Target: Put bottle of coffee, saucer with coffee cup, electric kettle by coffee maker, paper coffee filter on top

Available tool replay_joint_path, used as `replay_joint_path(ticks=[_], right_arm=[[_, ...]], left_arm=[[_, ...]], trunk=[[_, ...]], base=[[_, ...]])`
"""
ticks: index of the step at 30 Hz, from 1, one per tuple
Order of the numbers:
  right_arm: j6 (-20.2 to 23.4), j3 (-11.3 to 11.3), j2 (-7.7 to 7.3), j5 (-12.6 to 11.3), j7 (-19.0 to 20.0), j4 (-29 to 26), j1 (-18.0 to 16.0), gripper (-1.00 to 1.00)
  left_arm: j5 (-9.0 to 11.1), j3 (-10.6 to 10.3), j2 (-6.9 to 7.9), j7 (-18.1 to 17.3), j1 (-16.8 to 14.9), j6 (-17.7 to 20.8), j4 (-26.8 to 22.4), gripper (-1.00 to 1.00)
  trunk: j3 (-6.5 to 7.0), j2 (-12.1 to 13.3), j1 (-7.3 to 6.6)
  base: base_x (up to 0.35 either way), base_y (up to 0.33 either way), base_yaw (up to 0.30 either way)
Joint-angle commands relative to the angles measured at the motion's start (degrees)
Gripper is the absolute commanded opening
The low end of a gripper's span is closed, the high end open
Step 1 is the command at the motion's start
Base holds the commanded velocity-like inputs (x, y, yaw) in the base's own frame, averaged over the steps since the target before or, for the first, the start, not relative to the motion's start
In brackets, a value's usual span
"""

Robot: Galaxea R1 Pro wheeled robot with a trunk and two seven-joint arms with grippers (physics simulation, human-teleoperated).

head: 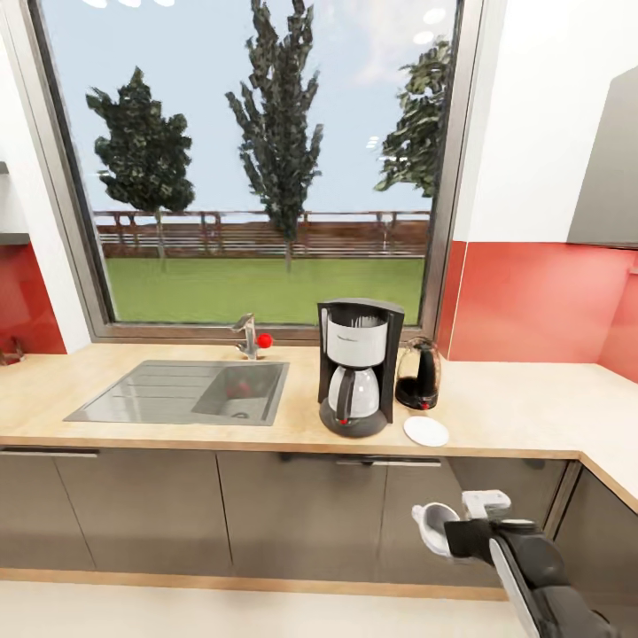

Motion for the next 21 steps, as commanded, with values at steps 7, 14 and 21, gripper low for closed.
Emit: replay_joint_path(ticks=[7,14,21], right_arm=[[0.24,-0.14,1.53,0.79,3.64,0.6,-16.13,-1.0],[0.24,0.04,-0.36,10.21,16.31,19.61,-33.66,-1.0],[0.24,1.37,-5.57,11.64,21.88,34.04,-42.59,-1.0]], left_arm=[[0.57,-0.62,-0.06,0.09,0.01,-0.01,-0.08,1.0],[0.56,-0.47,-0.04,0.09,0.01,-0.14,-0.08,1.0],[0.59,-0.41,0.08,0.07,0.01,-0.51,-0.08,1.0]], trunk=[[-0.1,-0.08,0.02],[-0.1,-0.08,0.02],[-0.1,-0.08,0.02]], base=[[0.0,0.0,0.0],[0.0,0.0,0.0],[0.0,0.0,0.0]])
